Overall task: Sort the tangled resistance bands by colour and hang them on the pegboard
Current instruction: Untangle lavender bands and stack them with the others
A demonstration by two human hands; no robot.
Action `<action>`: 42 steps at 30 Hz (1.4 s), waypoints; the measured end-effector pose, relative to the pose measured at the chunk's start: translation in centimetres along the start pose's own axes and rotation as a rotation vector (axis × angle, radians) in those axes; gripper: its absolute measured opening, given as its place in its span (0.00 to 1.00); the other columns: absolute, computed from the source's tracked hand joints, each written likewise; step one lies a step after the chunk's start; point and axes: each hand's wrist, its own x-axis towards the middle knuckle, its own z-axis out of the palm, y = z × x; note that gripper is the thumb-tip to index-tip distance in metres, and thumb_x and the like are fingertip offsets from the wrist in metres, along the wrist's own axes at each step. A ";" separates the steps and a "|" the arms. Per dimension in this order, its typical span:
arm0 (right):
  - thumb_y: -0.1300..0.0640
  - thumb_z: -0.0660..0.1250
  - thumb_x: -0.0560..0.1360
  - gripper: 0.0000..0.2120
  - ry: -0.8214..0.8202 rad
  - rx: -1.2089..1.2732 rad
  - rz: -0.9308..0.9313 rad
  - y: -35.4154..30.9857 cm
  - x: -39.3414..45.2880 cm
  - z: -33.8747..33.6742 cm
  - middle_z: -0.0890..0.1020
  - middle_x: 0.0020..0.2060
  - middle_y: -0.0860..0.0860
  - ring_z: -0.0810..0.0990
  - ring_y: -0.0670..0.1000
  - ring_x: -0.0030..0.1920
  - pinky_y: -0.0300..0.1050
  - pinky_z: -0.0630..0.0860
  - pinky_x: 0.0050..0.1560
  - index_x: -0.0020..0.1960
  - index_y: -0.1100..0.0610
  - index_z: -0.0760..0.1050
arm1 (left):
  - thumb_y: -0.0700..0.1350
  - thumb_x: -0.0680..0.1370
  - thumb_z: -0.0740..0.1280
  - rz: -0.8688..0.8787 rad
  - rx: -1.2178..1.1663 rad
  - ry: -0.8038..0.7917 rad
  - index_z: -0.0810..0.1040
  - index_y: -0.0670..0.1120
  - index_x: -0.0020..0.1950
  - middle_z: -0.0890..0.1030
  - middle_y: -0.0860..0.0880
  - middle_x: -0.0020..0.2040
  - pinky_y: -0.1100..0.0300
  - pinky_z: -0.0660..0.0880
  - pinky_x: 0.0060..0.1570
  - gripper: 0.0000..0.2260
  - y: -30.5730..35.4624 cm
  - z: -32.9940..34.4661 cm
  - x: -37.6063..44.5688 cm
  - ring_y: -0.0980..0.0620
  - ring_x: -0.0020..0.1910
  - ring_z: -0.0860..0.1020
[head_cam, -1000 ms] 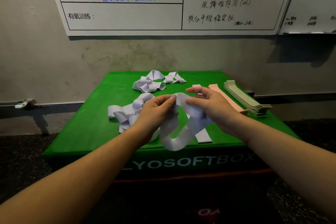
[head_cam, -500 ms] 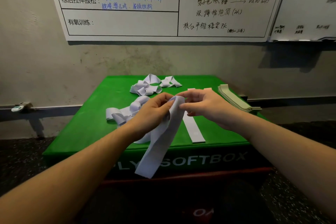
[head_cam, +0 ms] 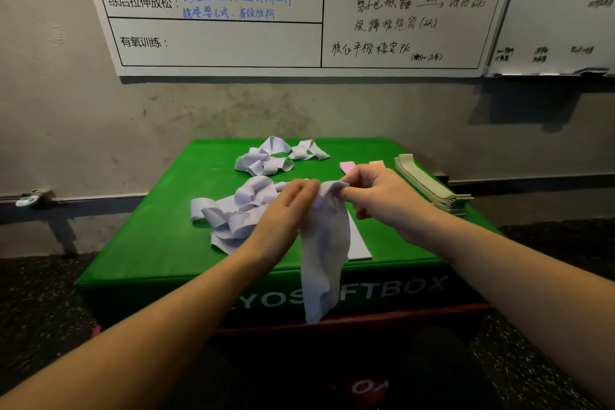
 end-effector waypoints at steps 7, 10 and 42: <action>0.66 0.68 0.76 0.07 -0.103 0.205 0.150 0.4 -0.1 -0.3 0.72 0.31 0.49 0.67 0.46 0.27 0.39 0.67 0.31 0.45 0.56 0.75 | 0.41 0.80 0.67 0.159 0.293 0.048 0.78 0.52 0.47 0.79 0.43 0.40 0.60 0.71 0.38 0.06 -1.2 0.4 0.5 0.58 0.37 0.74; 0.65 0.69 0.76 0.09 -0.139 0.090 0.098 0.2 -0.4 -0.9 0.74 0.31 0.47 0.69 0.45 0.28 0.37 0.69 0.31 0.53 0.54 0.79 | 0.40 0.82 0.63 0.101 0.289 0.013 0.78 0.45 0.48 0.79 0.47 0.37 0.60 0.71 0.39 0.05 -1.5 0.0 0.6 0.58 0.36 0.74; 0.49 0.62 0.82 0.09 -0.029 0.252 0.103 5.1 0.5 0.1 0.83 0.40 0.43 0.81 0.42 0.41 0.41 0.78 0.42 0.48 0.51 0.78 | 0.33 0.82 0.55 -0.195 -0.387 0.070 0.74 0.45 0.62 0.81 0.42 0.60 0.50 0.79 0.57 0.15 -0.9 3.0 4.2 0.43 0.60 0.79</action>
